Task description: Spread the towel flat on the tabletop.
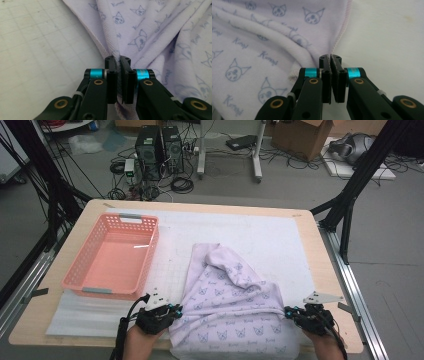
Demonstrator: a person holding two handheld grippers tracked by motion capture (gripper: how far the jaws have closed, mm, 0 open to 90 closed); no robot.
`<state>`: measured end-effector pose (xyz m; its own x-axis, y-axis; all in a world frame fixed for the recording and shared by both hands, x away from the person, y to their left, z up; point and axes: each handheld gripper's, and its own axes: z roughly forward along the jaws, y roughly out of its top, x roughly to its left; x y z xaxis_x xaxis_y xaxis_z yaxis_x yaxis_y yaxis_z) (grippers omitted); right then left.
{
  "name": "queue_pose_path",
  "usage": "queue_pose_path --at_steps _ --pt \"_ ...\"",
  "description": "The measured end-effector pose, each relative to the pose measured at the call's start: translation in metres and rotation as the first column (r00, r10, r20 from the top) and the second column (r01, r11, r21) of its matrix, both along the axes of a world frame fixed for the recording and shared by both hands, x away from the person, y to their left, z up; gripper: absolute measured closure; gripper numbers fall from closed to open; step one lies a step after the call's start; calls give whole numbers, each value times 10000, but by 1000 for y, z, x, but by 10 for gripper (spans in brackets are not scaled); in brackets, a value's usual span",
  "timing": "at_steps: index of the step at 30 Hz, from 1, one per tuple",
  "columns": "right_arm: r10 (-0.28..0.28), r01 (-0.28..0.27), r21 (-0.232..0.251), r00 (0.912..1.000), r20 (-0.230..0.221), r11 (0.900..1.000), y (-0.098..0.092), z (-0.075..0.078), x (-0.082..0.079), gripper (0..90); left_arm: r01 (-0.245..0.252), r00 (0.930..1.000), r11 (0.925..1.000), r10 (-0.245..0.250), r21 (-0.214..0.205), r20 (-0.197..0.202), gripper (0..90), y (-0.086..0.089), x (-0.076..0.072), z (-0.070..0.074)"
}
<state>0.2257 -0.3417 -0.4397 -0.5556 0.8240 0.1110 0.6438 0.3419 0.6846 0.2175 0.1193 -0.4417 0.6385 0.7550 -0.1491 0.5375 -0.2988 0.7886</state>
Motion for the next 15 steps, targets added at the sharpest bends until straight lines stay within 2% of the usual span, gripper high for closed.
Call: queue_pose_path --at_steps 2,4,6,9,12,13,14,15 --pt "335 -335 -35 9994 -9 9994 6 0 -2 874 18 10000 9999 -19 -129 -80 842 5 -3 -1" --pt "458 -457 -227 9989 31 9987 6 1 -6 876 -2 9999 9996 -2 -287 -149 784 7 -2 -3" --pt "366 -365 -346 9993 24 9987 0 2 -14 876 -123 9997 9986 112 -507 -211 732 6 2 -4" --pt "159 -156 -396 9998 76 9991 -14 4 -29 878 -197 9998 9966 191 -800 -80 675 3 10 -2" --pt "84 -81 -433 9999 77 9990 -25 6 -45 877 -302 9995 9950 307 -956 39 580 0 22 0" --pt "97 -93 -432 9999 78 9990 -26 6 -47 872 -397 9992 9937 395 -1050 -33 553 -2 26 0" --pt "61 -57 -402 9999 103 9992 -27 7 -49 857 -433 9990 9924 423 -1149 -111 541 -3 30 -1" --pt "10 -3 -337 9998 194 9994 -27 8 -49 806 -460 9989 9925 443 -1135 -175 528 -5 34 -3"
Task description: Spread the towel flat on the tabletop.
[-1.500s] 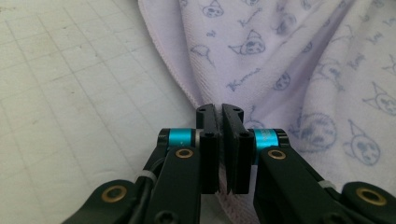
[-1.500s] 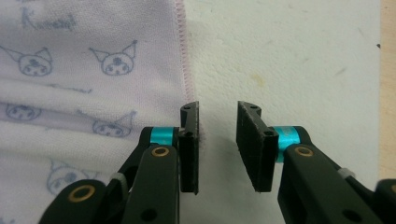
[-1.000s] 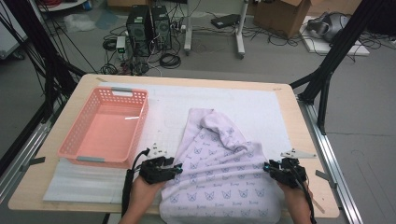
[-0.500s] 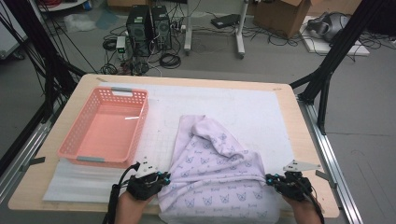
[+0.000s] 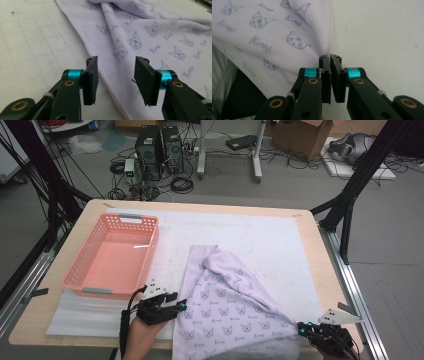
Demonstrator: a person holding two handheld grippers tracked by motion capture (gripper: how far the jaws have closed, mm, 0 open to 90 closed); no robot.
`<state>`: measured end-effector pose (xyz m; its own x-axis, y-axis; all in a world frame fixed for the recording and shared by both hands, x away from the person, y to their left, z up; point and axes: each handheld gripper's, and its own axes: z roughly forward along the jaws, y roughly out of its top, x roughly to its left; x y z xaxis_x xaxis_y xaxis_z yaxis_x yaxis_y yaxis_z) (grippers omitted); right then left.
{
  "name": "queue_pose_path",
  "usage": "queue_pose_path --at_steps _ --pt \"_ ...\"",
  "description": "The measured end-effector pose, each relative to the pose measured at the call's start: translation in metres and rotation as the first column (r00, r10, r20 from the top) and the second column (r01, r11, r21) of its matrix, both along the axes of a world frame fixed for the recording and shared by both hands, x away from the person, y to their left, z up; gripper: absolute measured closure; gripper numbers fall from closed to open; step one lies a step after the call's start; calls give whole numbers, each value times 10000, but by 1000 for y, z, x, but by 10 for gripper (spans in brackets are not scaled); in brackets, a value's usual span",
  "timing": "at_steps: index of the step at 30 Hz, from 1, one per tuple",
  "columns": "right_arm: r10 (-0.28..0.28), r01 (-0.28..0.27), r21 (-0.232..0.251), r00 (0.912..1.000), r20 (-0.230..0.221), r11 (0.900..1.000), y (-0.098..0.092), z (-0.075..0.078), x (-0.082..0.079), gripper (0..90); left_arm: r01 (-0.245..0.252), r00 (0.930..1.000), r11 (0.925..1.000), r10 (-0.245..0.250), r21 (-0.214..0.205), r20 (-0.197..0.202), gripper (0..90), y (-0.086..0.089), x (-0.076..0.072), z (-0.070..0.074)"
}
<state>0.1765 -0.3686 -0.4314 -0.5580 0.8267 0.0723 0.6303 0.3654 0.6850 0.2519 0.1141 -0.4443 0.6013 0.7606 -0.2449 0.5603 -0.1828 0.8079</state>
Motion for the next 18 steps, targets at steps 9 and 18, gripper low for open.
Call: queue_pose_path --at_steps 9,18 --pt "-592 552 841 9972 455 9949 21 1 42 605 110 9999 9963 -107 849 -47 793 -22 8 -8" --pt "-174 158 532 9994 290 9985 57 -14 81 807 170 9998 9968 -160 782 -134 822 -7 -15 -6"
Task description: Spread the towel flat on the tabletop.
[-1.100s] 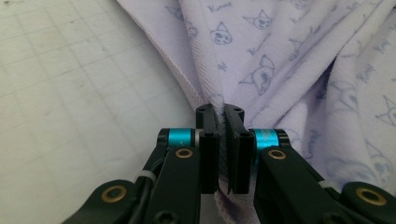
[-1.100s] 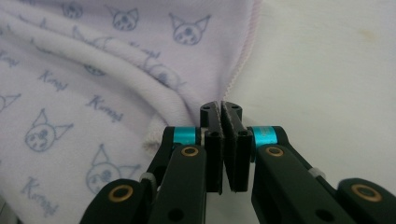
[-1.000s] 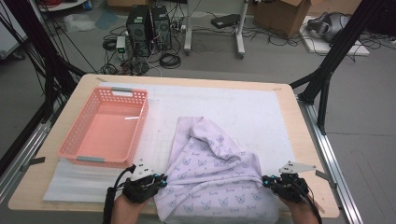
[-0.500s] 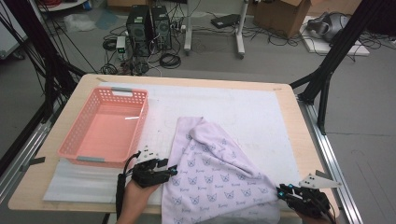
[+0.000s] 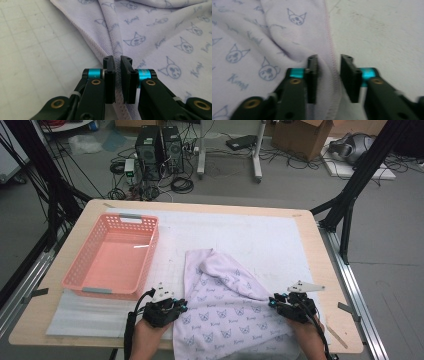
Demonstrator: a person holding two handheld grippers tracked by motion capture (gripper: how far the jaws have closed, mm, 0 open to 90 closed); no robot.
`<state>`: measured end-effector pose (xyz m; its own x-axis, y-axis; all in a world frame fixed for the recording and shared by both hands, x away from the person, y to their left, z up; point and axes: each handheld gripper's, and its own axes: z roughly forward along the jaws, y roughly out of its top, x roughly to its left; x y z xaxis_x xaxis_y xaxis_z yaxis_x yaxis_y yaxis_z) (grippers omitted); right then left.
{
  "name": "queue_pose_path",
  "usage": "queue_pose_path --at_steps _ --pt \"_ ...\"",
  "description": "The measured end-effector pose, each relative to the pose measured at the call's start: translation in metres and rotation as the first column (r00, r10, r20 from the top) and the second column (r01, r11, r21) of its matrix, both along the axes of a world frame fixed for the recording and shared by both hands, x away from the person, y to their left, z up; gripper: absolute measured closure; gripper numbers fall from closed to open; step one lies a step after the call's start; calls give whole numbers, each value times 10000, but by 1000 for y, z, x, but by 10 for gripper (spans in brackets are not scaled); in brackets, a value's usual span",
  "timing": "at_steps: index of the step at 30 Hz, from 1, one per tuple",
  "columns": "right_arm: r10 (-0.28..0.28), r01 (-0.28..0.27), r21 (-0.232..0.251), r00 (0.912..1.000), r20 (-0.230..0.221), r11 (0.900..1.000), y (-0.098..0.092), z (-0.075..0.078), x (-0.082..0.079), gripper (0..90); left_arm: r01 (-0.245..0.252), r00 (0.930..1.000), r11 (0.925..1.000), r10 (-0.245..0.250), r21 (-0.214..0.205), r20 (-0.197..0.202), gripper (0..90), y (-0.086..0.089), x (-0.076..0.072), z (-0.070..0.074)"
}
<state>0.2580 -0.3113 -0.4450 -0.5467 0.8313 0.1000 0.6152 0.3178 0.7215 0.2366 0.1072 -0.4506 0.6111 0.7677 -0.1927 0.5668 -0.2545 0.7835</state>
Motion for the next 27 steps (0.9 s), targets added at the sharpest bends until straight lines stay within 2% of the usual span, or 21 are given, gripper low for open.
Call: queue_pose_path --at_steps 1,4,7,9,11,13,14,16,19,23,27 --pt "217 -216 15 9997 -82 9998 -1 0 -1 823 -8 10000 10000 8 -85 -19 820 2 -2 -1" --pt "117 -116 -570 9999 13 9983 -4 4 -9 832 -15 10000 9999 15 -144 -12 793 2 -1 -1" --pt "65 -58 -876 10000 74 9961 -15 6 -25 831 122 9999 9995 -123 -306 -13 680 -2 1 -2" --pt "-22 26 -1005 10000 46 9949 -24 6 -39 826 259 9996 9990 -254 -372 148 594 -3 3 -3" --pt "49 -51 -1058 10000 -23 9944 -30 8 -49 795 169 9997 9983 -159 -559 185 527 -3 8 -4" --pt "246 -247 -804 9997 -15 9965 -34 10 -53 693 145 9999 9968 -140 -785 71 516 -2 15 -2" --pt "246 -241 -733 9997 49 9970 -34 11 -51 671 130 9997 9965 -113 -829 208 511 -2 17 -1" --pt "129 -118 -474 9996 232 9988 -33 12 -42 629 111 9997 9947 -89 -1019 223 510 -2 21 1" --pt "-12 12 3 9992 410 10000 -25 13 -23 621 153 9992 9945 -113 -1037 385 503 -1 23 5" --pt "111 -106 -139 9992 375 9998 -8 10 2 605 128 9983 9933 -62 -1149 577 499 1 32 10" --pt "253 -251 -43 9987 442 9997 9 10 30 595 185 9986 9935 -129 -1123 504 496 2 43 10"
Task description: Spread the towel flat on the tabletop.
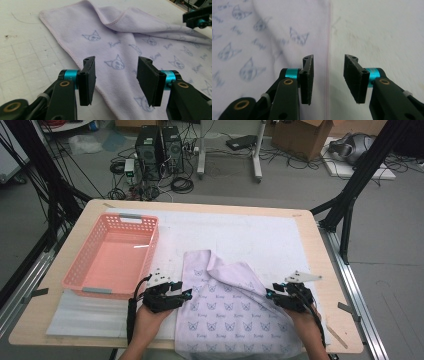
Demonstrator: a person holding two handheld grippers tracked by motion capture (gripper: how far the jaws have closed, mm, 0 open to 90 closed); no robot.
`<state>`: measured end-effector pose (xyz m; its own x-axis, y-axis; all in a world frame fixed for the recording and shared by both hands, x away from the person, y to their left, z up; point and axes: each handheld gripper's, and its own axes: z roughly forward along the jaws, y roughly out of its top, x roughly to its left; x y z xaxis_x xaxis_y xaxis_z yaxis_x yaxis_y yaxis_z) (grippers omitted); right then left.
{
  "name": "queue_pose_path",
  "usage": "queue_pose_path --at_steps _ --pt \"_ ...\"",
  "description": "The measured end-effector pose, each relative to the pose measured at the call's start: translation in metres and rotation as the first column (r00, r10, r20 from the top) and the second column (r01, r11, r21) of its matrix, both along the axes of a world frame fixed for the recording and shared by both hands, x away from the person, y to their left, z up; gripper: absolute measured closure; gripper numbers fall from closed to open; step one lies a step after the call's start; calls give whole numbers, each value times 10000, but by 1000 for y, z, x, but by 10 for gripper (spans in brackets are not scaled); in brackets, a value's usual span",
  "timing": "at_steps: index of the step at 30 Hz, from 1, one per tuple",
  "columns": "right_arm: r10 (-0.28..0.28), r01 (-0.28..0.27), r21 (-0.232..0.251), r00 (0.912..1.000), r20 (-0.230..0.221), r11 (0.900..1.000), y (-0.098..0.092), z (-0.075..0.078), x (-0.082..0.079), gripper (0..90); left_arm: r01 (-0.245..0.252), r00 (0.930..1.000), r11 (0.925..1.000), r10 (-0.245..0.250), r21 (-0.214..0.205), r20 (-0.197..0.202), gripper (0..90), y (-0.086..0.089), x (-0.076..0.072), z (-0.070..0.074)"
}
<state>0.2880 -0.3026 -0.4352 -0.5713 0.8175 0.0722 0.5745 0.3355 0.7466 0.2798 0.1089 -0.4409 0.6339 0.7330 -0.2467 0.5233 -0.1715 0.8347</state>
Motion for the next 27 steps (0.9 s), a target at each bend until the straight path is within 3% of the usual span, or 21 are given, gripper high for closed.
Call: queue_pose_path --at_steps 5,8,11,14,15,17,20,23,25,27 --pt "161 -161 -558 9999 -4 9983 21 -3 37 566 179 9998 9995 -180 249 31 493 -6 11 -1" --pt "273 -276 -723 9996 -61 9970 33 -4 57 550 259 9996 9994 -262 210 133 493 -7 16 -2" --pt "635 -641 -759 9979 -103 9951 47 -8 75 573 234 9997 9993 -234 287 -14 493 -6 20 -5" --pt "971 -971 -671 9953 -35 9930 56 -9 84 727 162 9998 9997 -161 181 -76 493 -7 22 -7" --pt "1200 -1198 -753 9928 -14 9899 58 -9 85 843 191 9998 9996 -190 204 -91 493 -6 23 -7" --pt "1415 -1405 -921 9899 40 9858 58 -7 86 865 211 9997 9995 -207 239 -163 492 -6 23 -7" --pt "890 -842 -1356 9956 296 9872 49 -6 88 870 147 9996 9996 -141 248 -239 487 -6 22 -7" --pt "-213 279 -1585 9988 432 9870 24 -6 91 871 141 9996 9994 -133 304 -251 483 -6 22 -7" --pt "-835 903 -1670 9954 477 9818 8 -6 93 872 120 9996 9994 -111 337 -271 481 -6 22 -7" --pt "-1547 1629 -1809 9862 585 9699 -12 -6 94 873 88 9996 9994 -79 329 -277 481 -6 23 -8"
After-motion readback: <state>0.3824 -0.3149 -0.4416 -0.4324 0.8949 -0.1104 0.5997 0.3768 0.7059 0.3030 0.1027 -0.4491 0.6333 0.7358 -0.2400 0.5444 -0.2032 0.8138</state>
